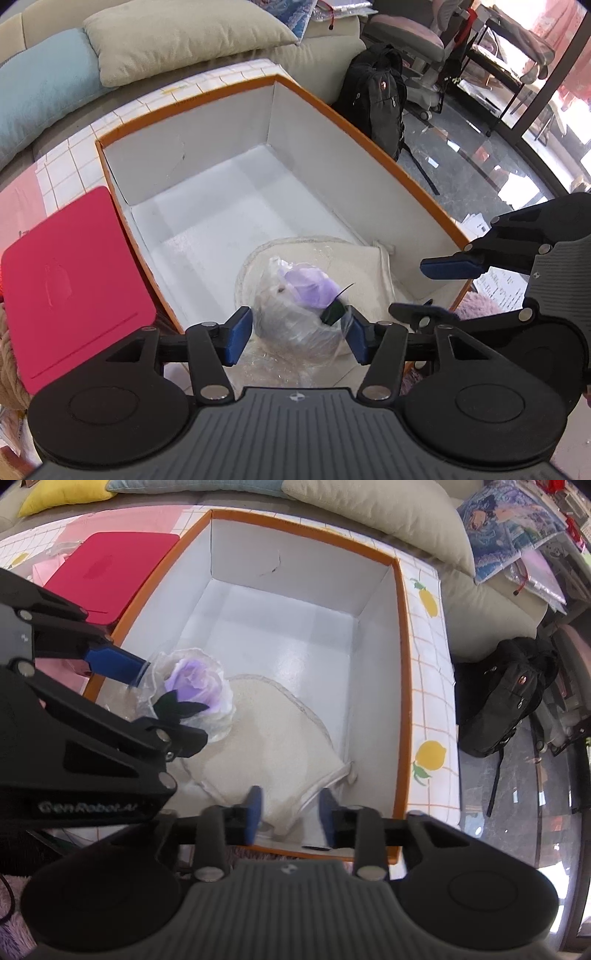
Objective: Organize soft objects
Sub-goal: 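Open both grippers to drop the bouquet and towel into the box, then grasp the brown coir sponge with the left gripper while the right gripper grasps the white tissue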
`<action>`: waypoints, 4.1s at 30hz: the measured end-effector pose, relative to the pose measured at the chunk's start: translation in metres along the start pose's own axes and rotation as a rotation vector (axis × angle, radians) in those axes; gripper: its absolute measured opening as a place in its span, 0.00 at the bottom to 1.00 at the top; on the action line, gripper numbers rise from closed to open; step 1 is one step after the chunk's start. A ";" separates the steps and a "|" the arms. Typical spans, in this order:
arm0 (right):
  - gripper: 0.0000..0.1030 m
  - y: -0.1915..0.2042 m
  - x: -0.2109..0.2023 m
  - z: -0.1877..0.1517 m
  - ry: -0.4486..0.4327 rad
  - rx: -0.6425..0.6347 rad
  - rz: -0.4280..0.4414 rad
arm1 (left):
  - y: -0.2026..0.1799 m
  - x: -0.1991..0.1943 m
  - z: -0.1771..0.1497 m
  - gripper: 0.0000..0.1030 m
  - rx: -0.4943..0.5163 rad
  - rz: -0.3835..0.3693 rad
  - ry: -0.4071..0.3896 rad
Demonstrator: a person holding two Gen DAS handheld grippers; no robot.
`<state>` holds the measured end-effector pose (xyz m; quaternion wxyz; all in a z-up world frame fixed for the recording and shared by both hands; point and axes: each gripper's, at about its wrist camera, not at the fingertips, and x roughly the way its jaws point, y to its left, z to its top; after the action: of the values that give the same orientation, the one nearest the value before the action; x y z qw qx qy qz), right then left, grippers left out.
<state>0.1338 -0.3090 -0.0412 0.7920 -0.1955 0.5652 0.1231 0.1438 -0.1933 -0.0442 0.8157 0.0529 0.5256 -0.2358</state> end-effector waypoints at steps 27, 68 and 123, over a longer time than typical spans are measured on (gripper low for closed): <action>0.55 0.032 -0.080 0.000 -0.373 0.229 0.061 | 0.028 -0.116 -0.027 0.72 -0.047 0.039 -0.350; 0.60 0.212 -0.024 0.012 -0.335 0.051 0.226 | 0.216 -0.078 -0.210 0.90 -0.706 0.416 -0.067; 0.23 0.338 0.065 0.088 -0.289 -0.443 0.353 | 0.249 -0.086 -0.206 0.80 -0.653 0.512 -0.042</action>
<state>0.0892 0.0310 -0.1354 0.7688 -0.2425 0.4313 0.4051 0.0533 0.1233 -0.0996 0.8324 -0.0843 0.5259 0.1529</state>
